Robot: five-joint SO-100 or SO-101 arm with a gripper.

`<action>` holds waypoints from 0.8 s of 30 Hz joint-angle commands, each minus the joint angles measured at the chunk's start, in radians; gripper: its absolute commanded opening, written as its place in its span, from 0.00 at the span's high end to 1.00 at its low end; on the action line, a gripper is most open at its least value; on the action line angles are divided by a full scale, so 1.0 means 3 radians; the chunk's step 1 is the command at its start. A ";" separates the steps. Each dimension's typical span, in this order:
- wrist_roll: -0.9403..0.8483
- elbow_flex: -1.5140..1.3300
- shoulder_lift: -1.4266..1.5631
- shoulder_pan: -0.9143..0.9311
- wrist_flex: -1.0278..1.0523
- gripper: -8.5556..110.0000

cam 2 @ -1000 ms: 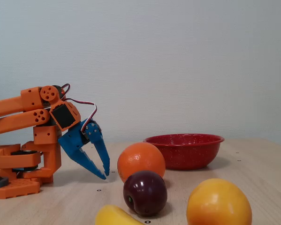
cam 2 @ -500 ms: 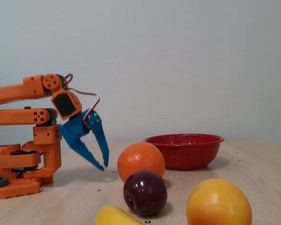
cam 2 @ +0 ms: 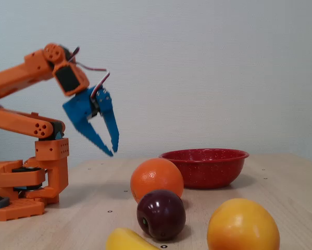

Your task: Put banana in the red bowl.

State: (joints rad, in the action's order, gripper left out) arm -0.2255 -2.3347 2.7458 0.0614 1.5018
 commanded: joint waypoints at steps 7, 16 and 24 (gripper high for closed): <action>-0.0358 0.1309 -0.0890 0.0440 0.0194 0.93; -0.0711 0.2020 -0.1820 0.0992 -0.0092 0.93; -0.0910 0.2955 -0.2782 0.1381 -0.0179 0.93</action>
State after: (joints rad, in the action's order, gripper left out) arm -0.4679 -1.5831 1.9052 0.4556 1.4527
